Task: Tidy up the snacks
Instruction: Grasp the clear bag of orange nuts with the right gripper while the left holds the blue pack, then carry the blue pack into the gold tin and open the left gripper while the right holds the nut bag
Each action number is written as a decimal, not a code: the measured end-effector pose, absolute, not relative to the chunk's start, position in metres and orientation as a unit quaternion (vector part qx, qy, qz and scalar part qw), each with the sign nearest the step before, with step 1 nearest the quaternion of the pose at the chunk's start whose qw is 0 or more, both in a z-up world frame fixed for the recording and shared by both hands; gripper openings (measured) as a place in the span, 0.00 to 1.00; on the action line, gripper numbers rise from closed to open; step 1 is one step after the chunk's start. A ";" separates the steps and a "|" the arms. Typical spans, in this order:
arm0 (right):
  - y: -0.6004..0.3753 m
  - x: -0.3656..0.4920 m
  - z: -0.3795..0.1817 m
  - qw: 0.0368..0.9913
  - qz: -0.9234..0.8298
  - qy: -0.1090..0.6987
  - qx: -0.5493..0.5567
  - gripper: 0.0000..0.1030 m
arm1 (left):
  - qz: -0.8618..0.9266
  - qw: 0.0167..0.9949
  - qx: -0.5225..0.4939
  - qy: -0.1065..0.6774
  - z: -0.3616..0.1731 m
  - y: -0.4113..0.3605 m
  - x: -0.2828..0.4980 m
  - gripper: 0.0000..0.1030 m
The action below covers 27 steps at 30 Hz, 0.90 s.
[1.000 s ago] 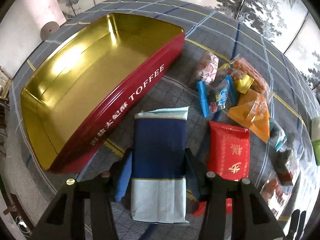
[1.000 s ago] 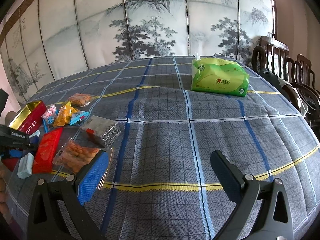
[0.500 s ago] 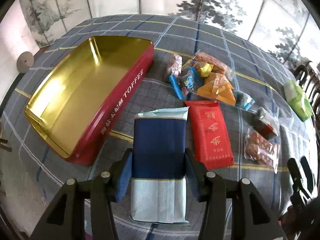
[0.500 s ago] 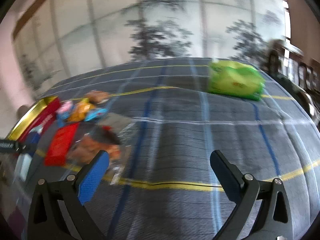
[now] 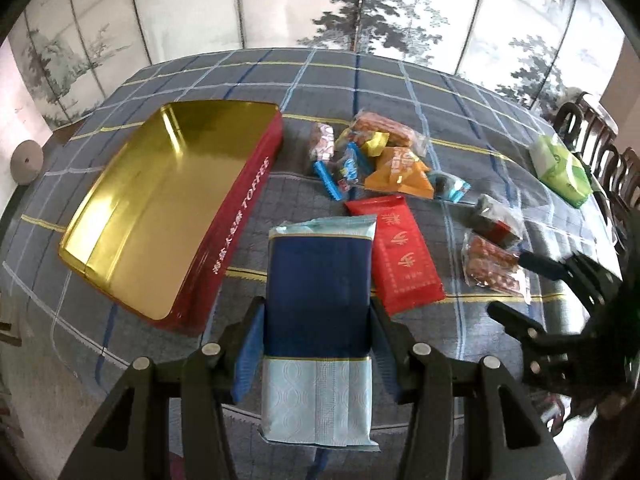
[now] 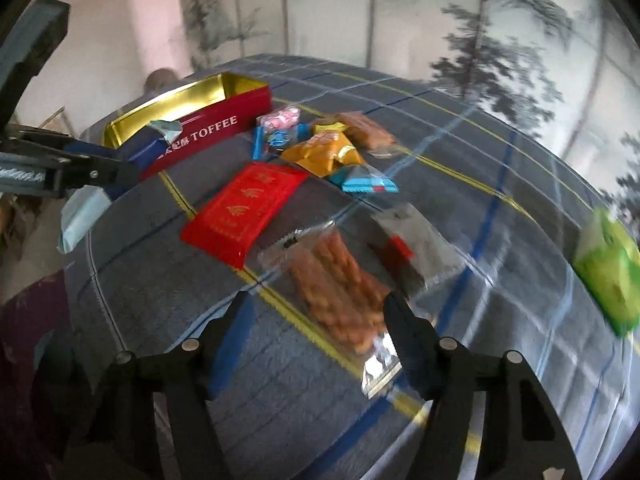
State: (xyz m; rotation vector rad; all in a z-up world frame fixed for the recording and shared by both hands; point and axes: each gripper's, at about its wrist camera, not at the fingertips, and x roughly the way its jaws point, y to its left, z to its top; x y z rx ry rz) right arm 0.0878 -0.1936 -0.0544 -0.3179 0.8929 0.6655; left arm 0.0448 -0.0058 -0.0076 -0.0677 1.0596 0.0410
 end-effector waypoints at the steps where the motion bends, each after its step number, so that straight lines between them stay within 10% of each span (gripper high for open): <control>1: -0.192 0.093 -0.054 0.829 0.326 0.428 -0.153 0.62 | 0.019 0.863 -0.031 0.504 -0.006 -0.007 0.045 0.49; 13: -0.174 0.135 -0.072 0.739 0.379 0.508 -0.228 0.64 | 0.009 0.865 -0.026 0.501 -0.002 -0.009 0.048 0.49; 16: -0.178 0.138 -0.068 0.752 0.363 0.509 -0.208 0.36 | 0.007 0.867 -0.028 0.498 0.000 -0.008 0.049 0.49; 27: -0.240 0.076 -0.039 0.876 0.261 0.402 0.062 0.35 | 0.018 0.880 -0.026 0.473 0.016 0.006 0.043 0.49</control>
